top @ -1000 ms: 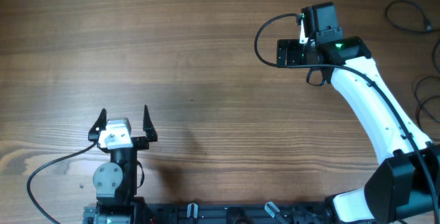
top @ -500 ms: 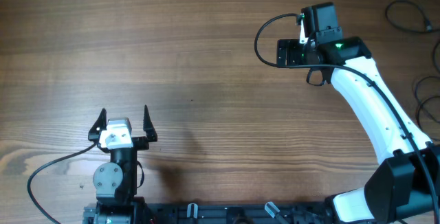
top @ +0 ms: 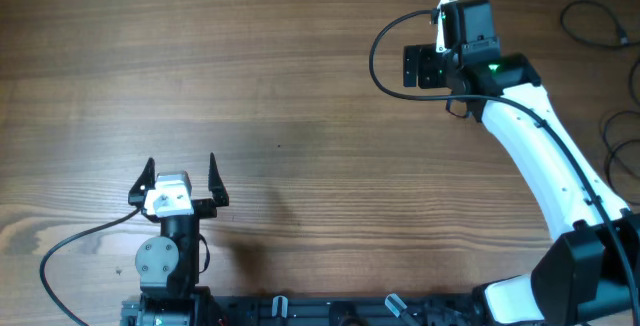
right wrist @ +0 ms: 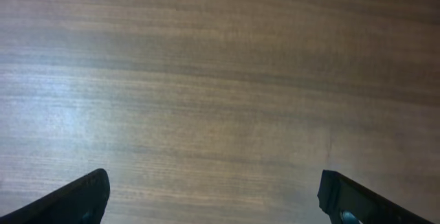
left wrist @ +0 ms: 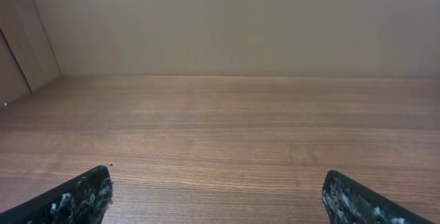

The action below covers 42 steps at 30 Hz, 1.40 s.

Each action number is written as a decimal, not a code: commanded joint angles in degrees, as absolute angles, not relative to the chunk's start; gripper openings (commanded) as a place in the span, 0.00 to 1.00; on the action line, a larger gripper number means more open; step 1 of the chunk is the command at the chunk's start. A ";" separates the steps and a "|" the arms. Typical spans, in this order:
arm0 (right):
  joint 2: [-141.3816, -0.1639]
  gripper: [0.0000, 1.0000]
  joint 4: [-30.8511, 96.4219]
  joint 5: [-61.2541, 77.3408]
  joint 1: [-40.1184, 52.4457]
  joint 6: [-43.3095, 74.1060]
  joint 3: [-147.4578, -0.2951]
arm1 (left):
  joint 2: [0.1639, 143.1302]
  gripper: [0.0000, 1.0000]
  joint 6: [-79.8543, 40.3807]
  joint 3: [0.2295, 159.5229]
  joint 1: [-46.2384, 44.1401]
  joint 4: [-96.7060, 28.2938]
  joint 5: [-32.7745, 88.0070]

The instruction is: Untangle cables

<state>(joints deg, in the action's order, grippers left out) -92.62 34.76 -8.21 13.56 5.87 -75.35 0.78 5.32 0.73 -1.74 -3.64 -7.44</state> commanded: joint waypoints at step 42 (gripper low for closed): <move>-0.19 1.00 -3.36 0.12 -1.50 7.49 -0.30 | 0.23 1.00 5.98 0.34 -1.26 -3.49 -7.55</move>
<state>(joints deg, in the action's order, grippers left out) -1.61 -3.03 -1.02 -0.51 6.39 -0.54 0.73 5.34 0.69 -1.74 -3.60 -7.44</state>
